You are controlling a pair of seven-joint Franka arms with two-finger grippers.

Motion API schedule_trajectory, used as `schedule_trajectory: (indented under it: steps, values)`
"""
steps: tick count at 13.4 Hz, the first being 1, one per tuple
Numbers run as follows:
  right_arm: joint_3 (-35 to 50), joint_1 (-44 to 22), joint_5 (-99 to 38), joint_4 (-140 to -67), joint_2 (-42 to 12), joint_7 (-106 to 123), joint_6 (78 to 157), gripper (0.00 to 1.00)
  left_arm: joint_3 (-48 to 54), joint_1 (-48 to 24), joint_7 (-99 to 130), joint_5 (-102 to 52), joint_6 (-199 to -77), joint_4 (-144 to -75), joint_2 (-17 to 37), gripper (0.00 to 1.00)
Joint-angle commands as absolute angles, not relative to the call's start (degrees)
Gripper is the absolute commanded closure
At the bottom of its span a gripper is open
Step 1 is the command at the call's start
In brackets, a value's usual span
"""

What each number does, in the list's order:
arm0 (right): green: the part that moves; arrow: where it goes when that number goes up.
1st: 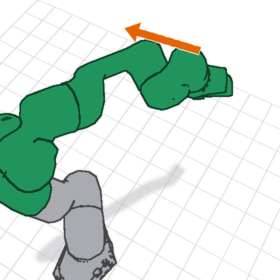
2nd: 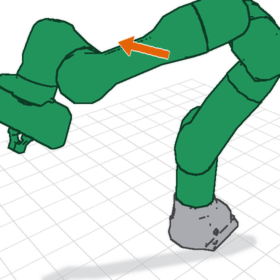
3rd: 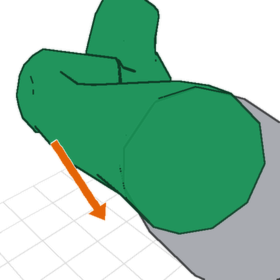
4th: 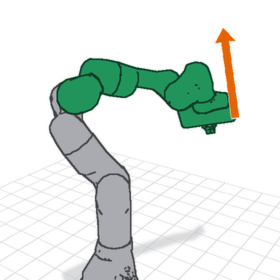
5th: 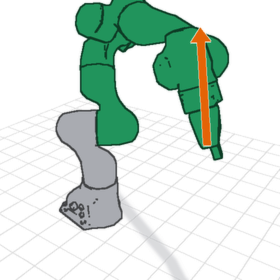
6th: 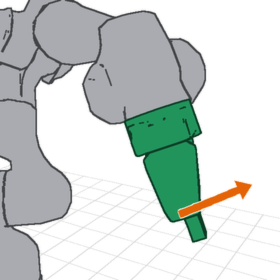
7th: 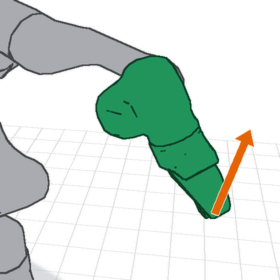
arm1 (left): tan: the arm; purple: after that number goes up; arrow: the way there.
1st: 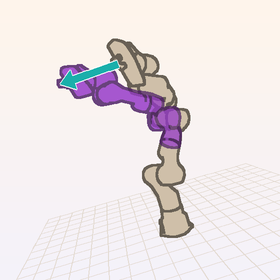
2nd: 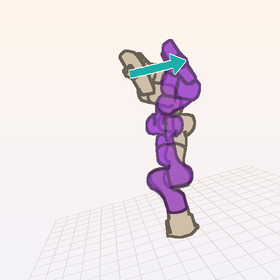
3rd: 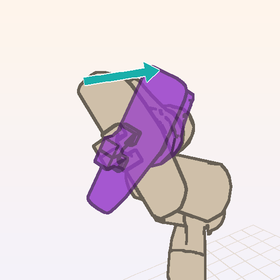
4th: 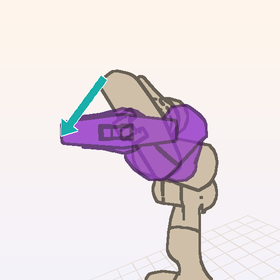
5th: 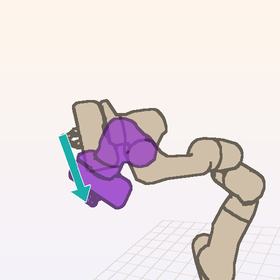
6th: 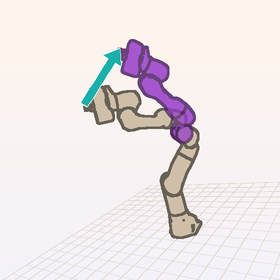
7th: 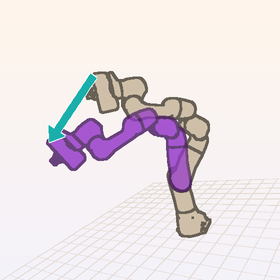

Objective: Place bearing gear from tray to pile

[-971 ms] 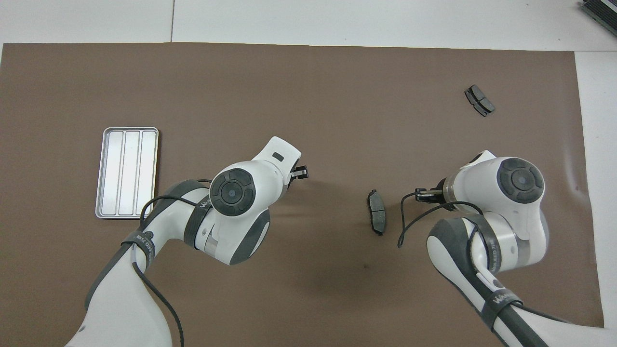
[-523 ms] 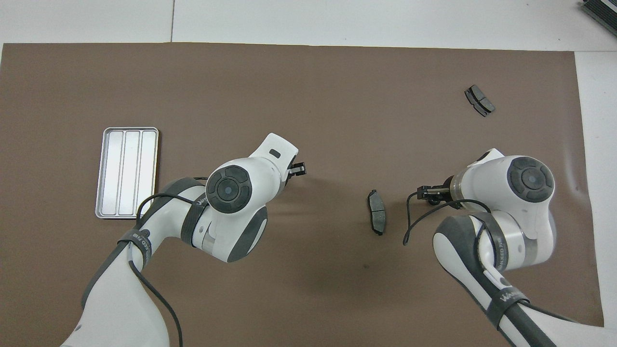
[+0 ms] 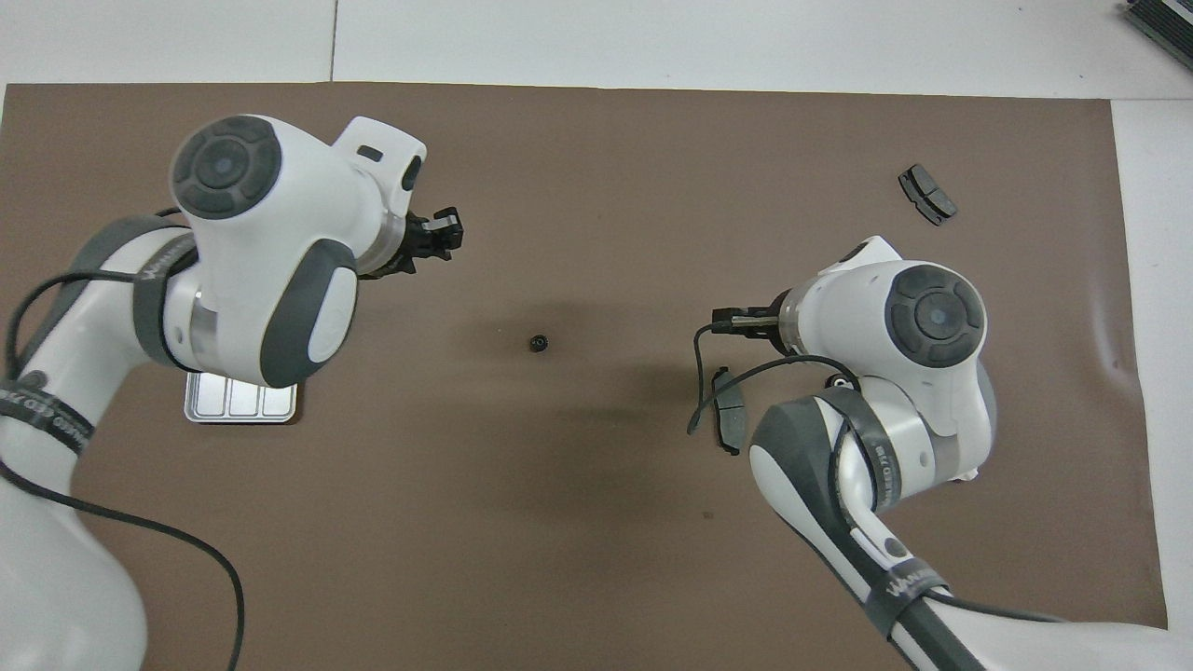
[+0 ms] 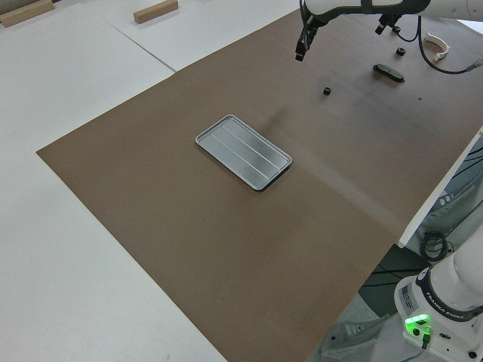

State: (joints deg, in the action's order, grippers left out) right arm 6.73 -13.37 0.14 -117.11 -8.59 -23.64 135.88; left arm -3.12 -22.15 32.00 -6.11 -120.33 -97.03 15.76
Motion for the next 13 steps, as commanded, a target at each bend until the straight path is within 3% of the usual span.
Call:
schedule_trajectory:
  steps: [1,3,4,5,7,10,13]
  values:
    - [6.86,-17.39,-0.36,-104.8,-16.59,-29.77,131.94,0.06,-2.55,-14.01,19.92,-6.33,-112.97,-97.21,12.84,0.52]
    - [6.77,-20.64,-0.09,-99.52,-19.76,-33.99,130.96,0.06,-2.81,-8.99,9.54,-6.24,-107.52,-97.29,10.91,0.33]
    - [6.68,-22.48,0.17,-96.45,-22.04,-36.01,130.09,0.06,-2.99,-6.62,5.84,-6.15,-105.14,-97.38,9.59,0.13]
    - [6.59,-24.41,1.39,-92.15,-25.28,-38.38,128.34,0.06,-2.99,-5.11,2.41,-5.37,-103.03,-97.82,7.75,0.0]
    - [6.68,-27.14,6.83,-83.01,-32.31,-44.53,124.21,0.06,-3.08,-4.66,-0.09,-0.99,-100.2,-97.91,4.5,0.0]
    - [6.68,-30.05,8.0,-79.12,-36.63,-47.81,124.72,0.06,-3.08,-4.75,-0.17,-0.35,-98.1,-96.69,1.94,0.0]
    - [6.77,-31.64,9.4,-76.9,-39.46,-49.57,126.91,0.08,-2.72,-5.18,-0.35,-0.18,-88.19,-87.39,3.95,0.0]
